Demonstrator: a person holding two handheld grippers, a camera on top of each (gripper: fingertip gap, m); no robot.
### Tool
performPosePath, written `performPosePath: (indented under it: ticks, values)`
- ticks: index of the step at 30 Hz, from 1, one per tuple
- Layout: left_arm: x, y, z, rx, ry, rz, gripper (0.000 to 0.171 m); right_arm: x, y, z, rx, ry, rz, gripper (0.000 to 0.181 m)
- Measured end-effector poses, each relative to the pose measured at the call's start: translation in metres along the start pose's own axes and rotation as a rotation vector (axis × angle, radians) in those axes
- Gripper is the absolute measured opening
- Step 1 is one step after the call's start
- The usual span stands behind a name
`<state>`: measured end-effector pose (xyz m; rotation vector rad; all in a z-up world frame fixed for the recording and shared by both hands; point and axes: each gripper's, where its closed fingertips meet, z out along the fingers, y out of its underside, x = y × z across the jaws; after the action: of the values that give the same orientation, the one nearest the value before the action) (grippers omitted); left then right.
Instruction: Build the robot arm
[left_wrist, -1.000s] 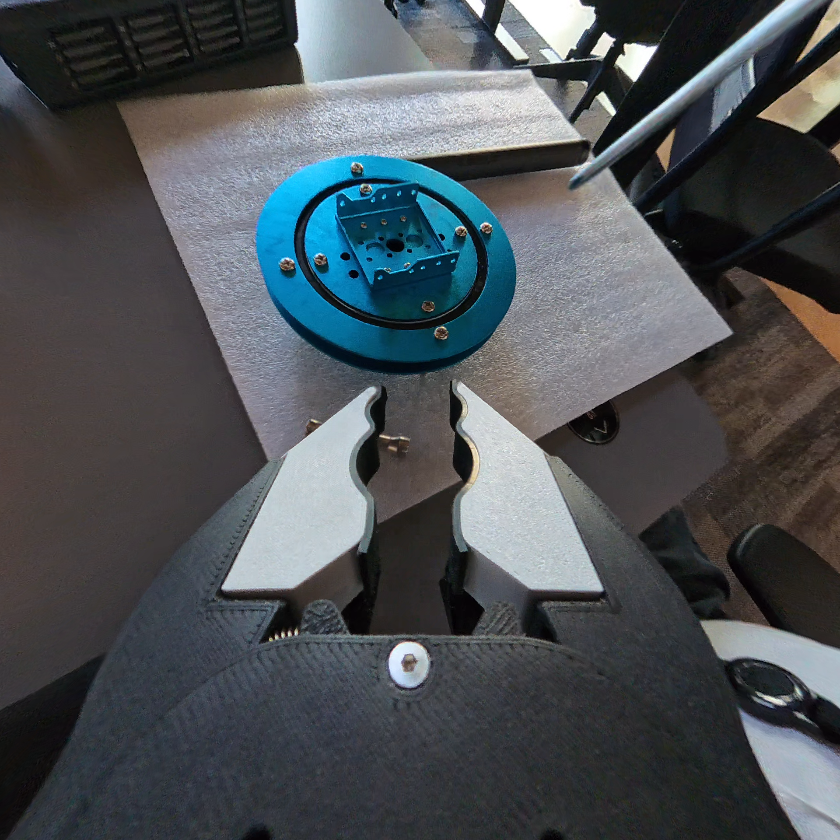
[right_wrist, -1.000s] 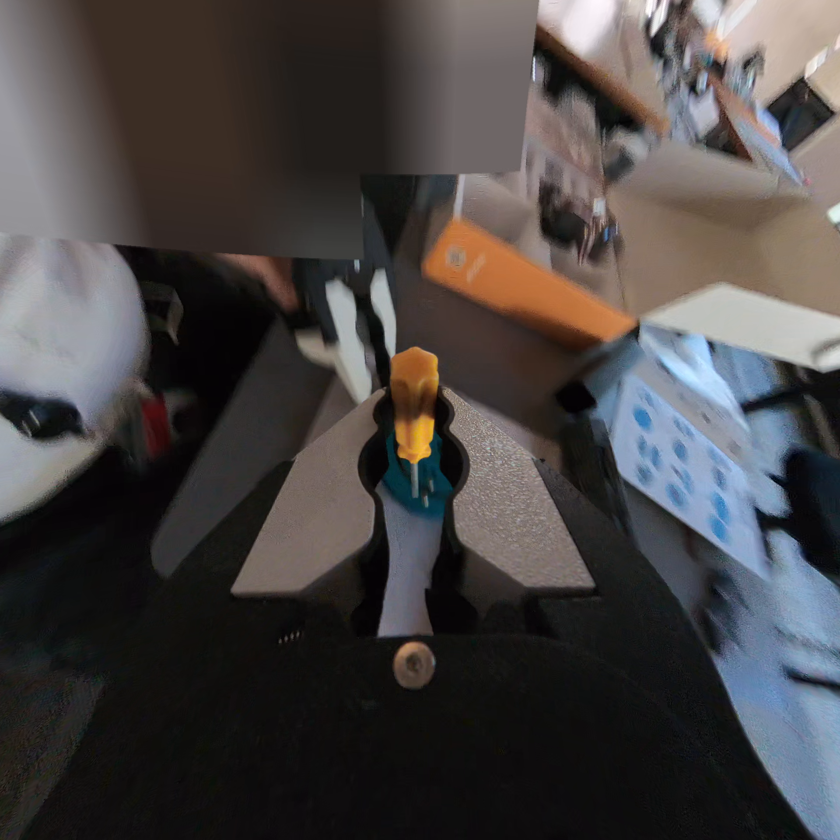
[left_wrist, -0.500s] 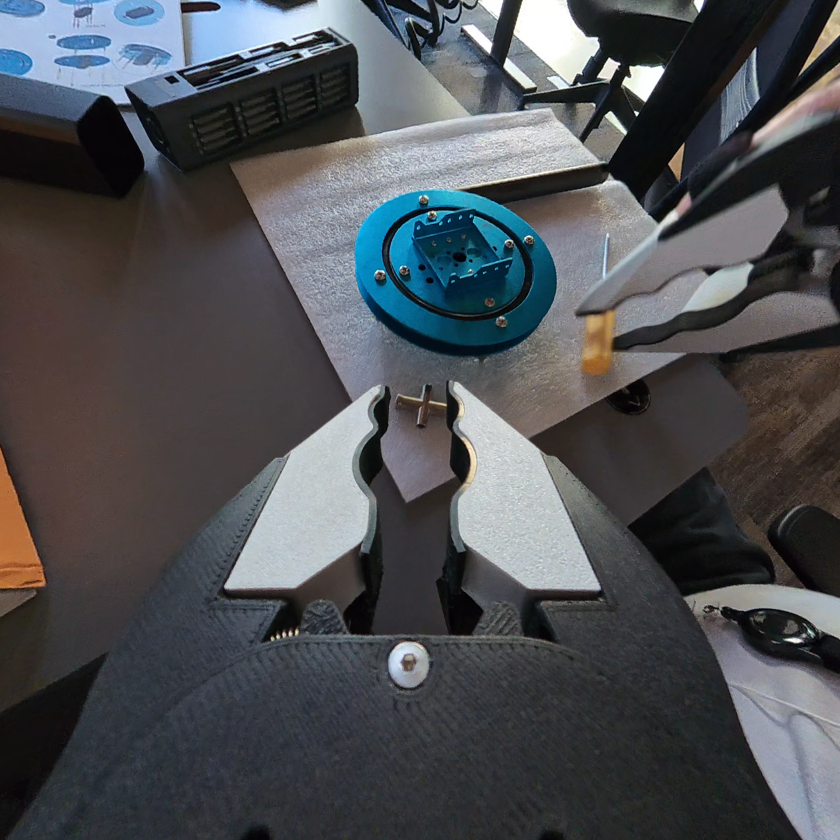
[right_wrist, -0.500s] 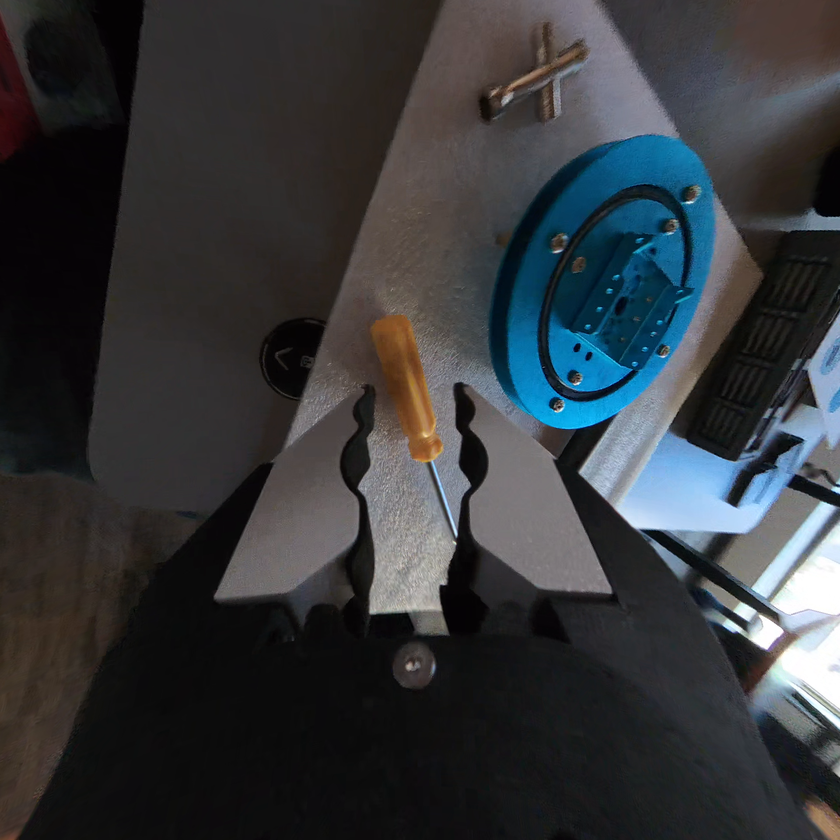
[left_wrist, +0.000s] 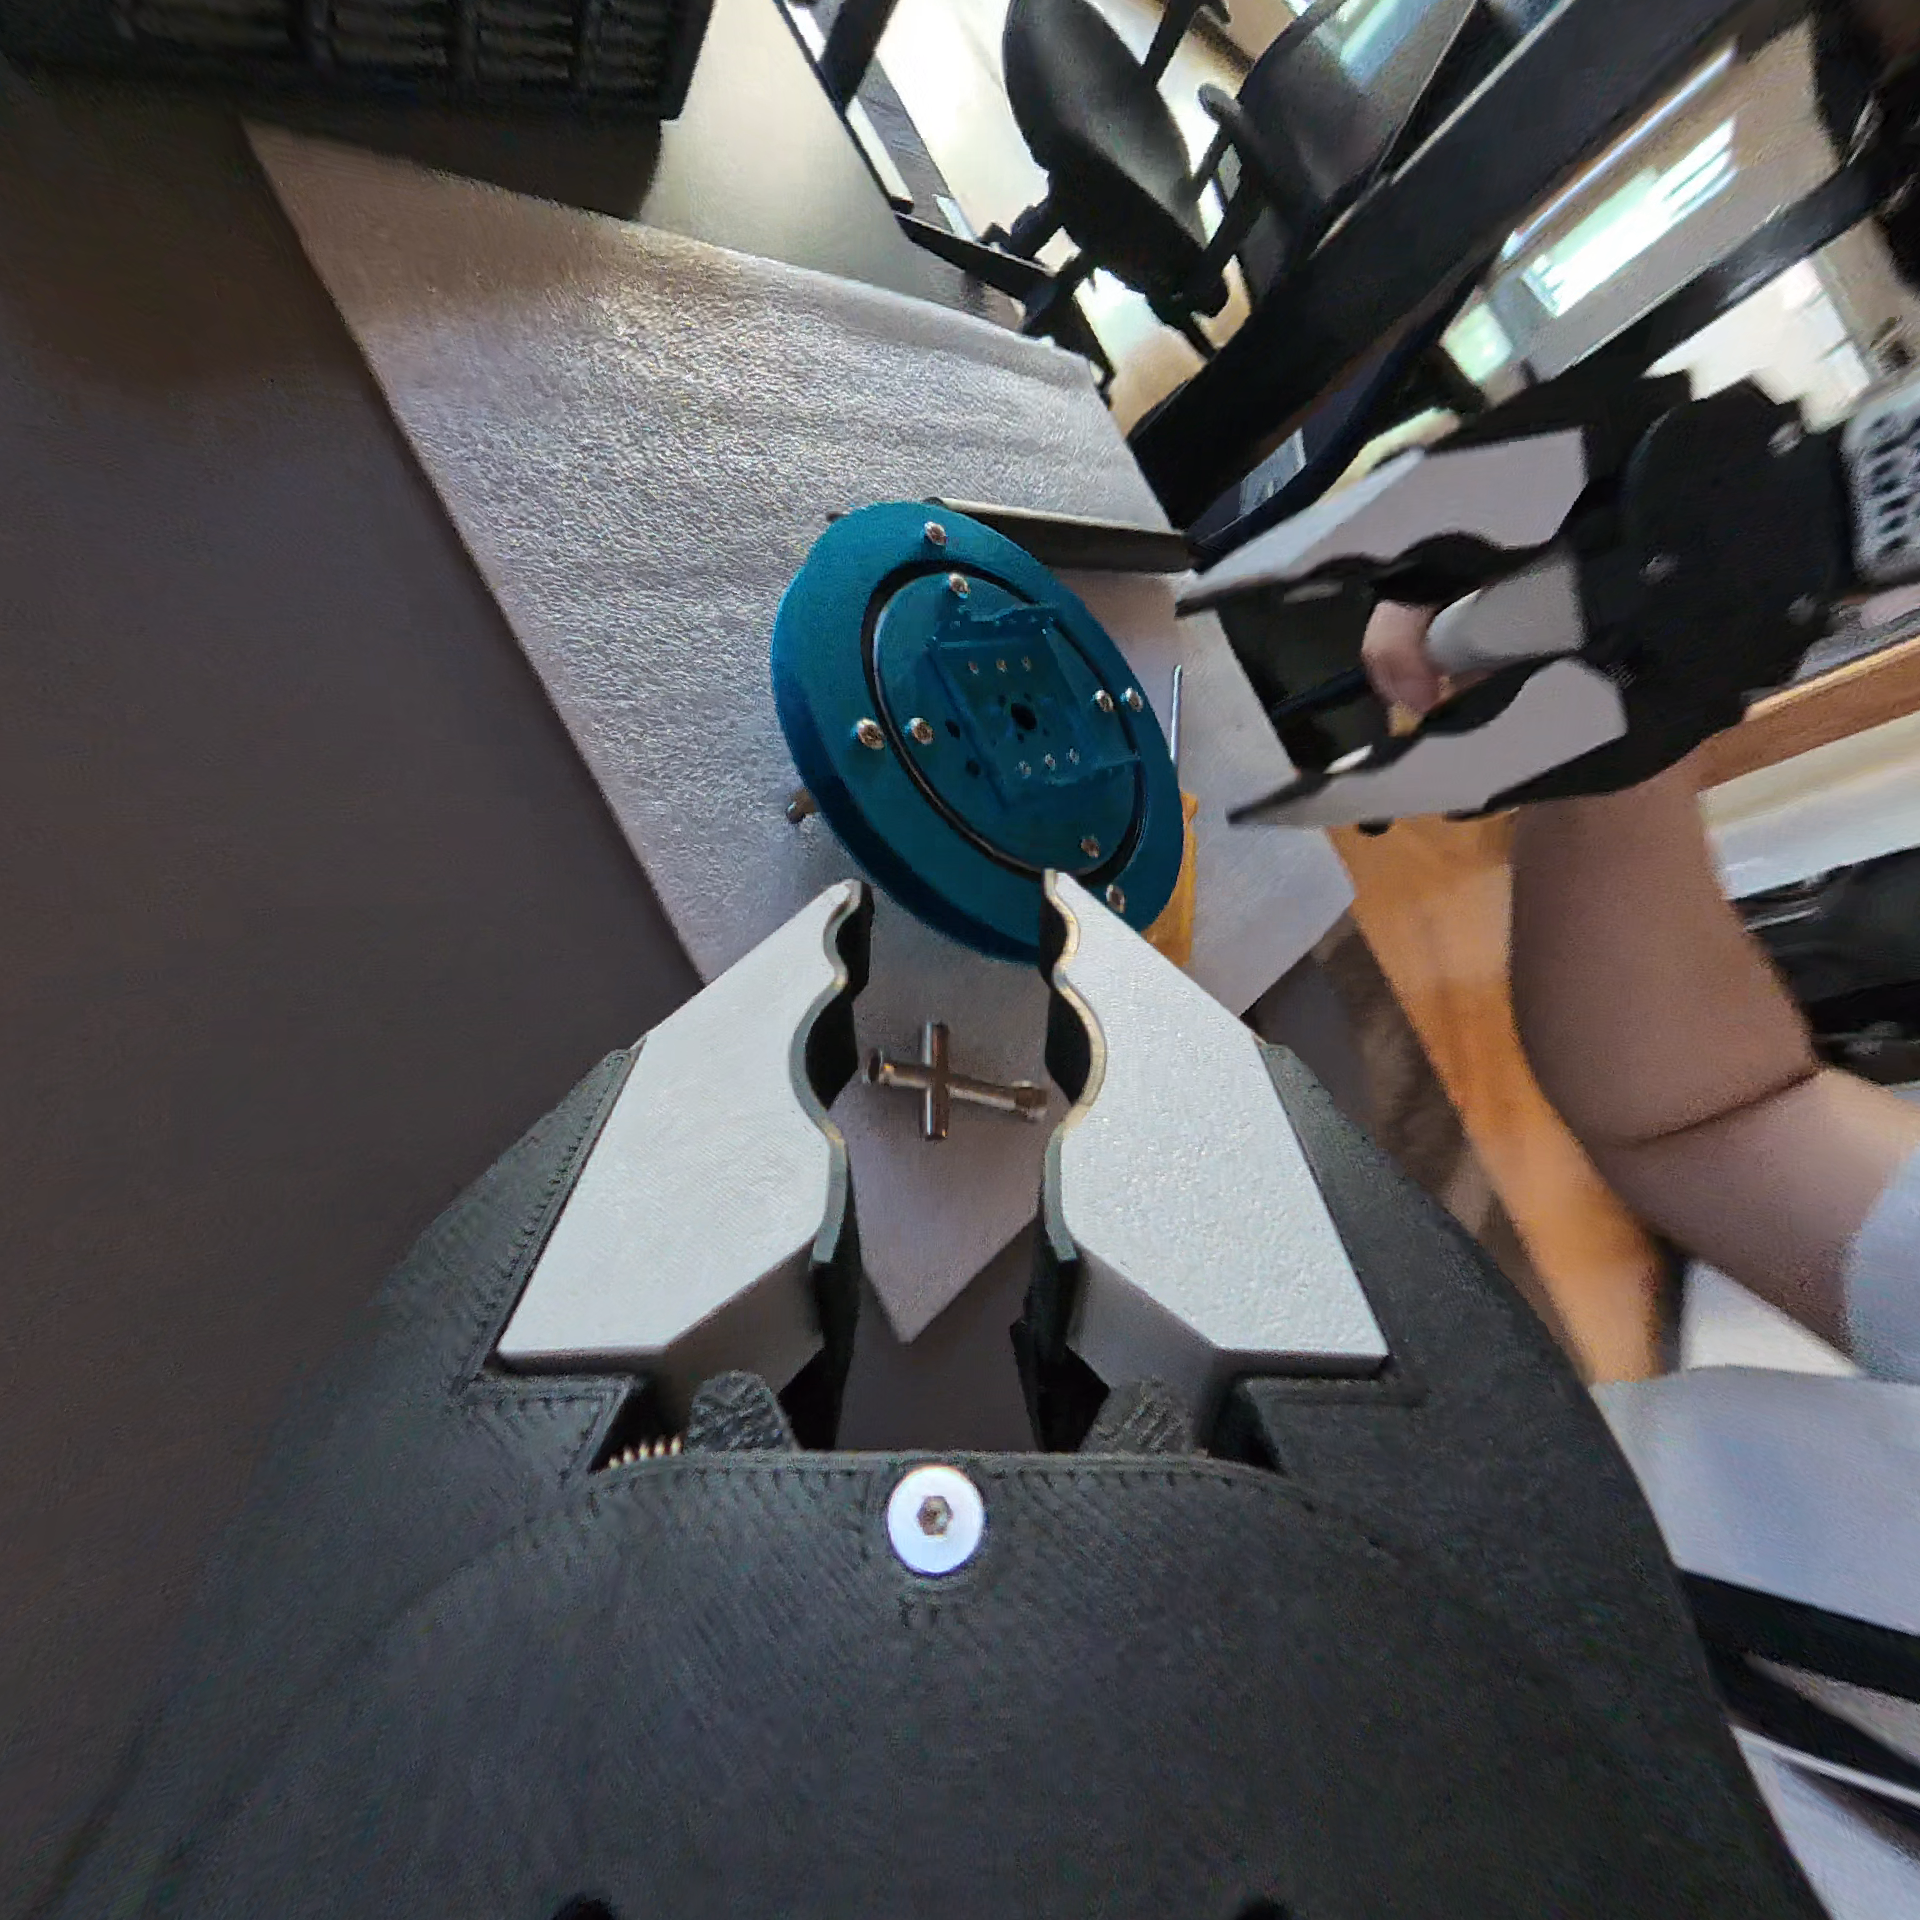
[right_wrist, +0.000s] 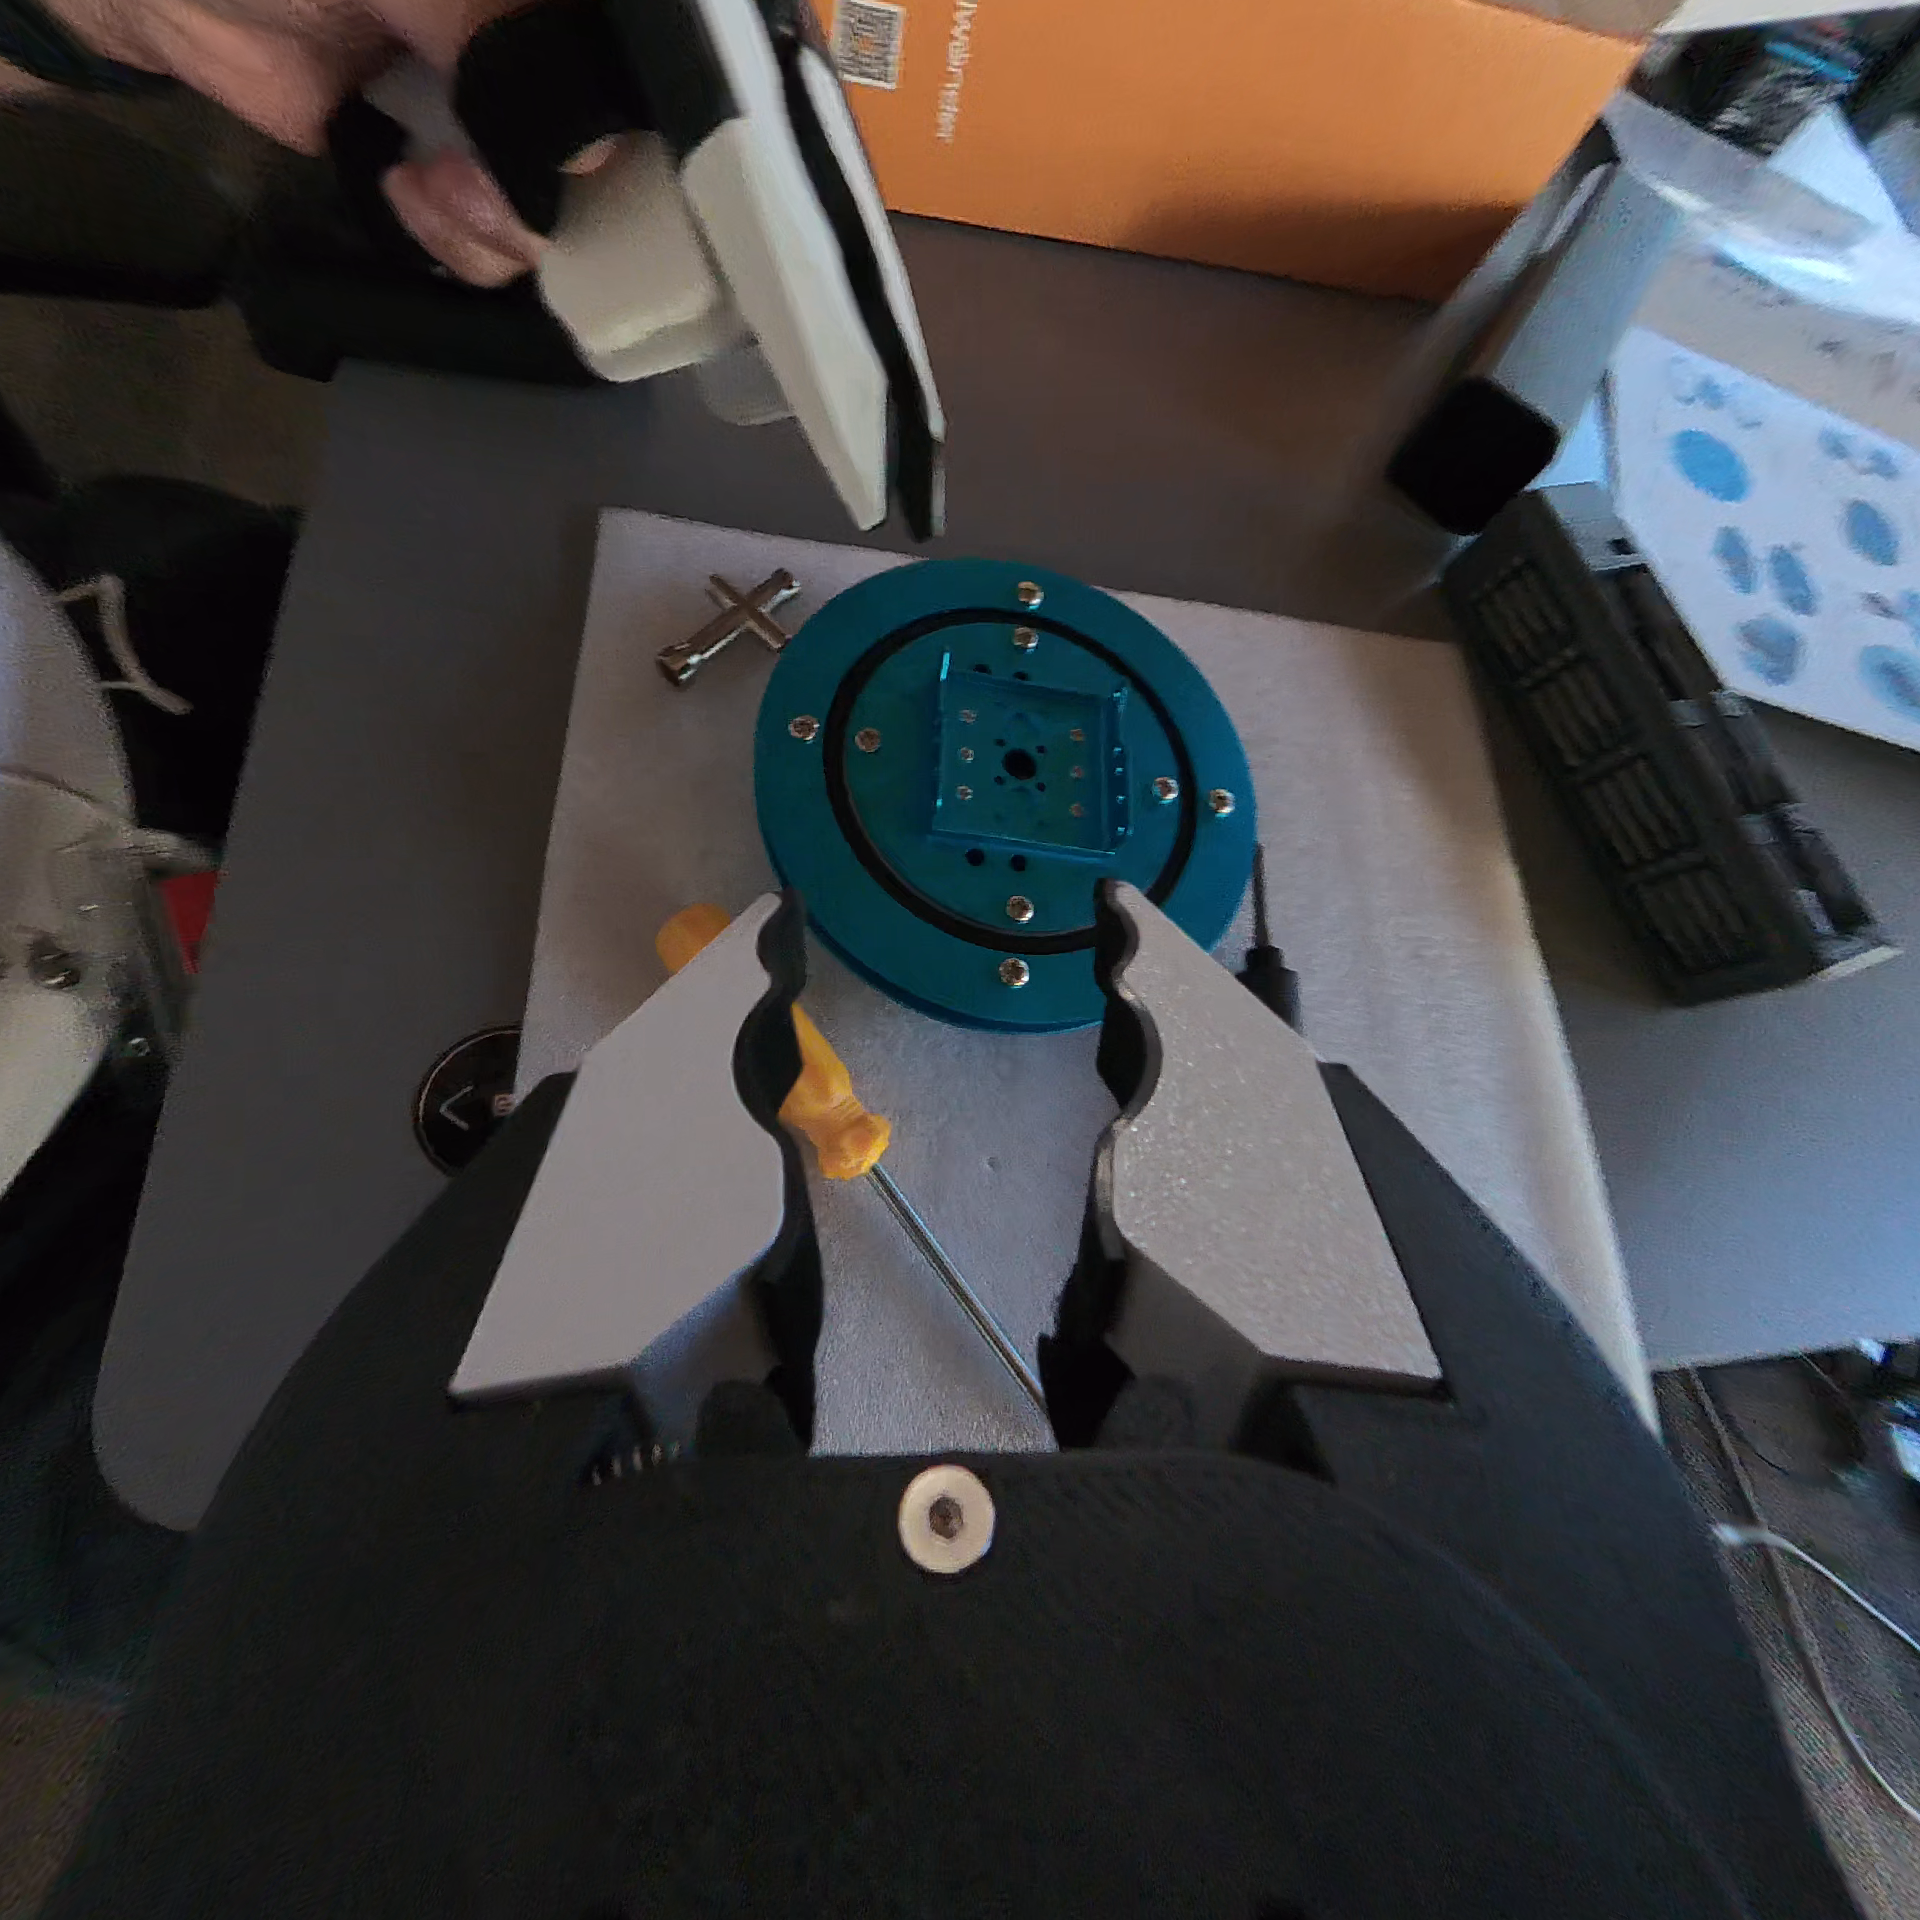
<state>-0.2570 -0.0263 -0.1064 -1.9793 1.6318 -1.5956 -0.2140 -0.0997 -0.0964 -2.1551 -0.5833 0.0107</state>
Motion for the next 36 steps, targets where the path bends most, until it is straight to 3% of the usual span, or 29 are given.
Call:
performPosePath:
  ticks: [2, 6, 13, 19, 22, 31, 36]
  values:
    - [-0.003, -0.004, 0.005, -0.003, 0.048, -0.103, 0.042, -0.003, 0.005, 0.004, 0.013, -0.035, -0.027, 0.062]
    - [-0.012, -0.001, 0.011, -0.087, 0.097, -0.217, 0.043, 0.002, 0.017, 0.013, -0.007, 0.001, -0.080, 0.064]
    - [-0.016, 0.004, 0.017, -0.160, 0.090, -0.266, 0.041, -0.003, 0.017, 0.018, -0.016, 0.167, -0.322, 0.047]
    - [0.011, 0.013, 0.034, -0.250, 0.361, -0.488, 0.022, -0.009, 0.015, 0.017, -0.041, 0.293, -0.516, 0.027]
    - [0.017, 0.001, 0.032, -0.214, 0.425, -0.510, 0.014, -0.008, 0.013, 0.016, -0.023, 0.287, -0.439, 0.034]
    - [0.027, -0.012, 0.029, -0.313, 0.305, -0.240, 0.012, -0.010, -0.006, 0.018, 0.127, 0.226, -0.195, 0.056]
    - [0.028, -0.016, 0.028, -0.314, 0.324, -0.283, 0.012, -0.001, -0.003, 0.012, 0.166, 0.265, -0.113, 0.067]
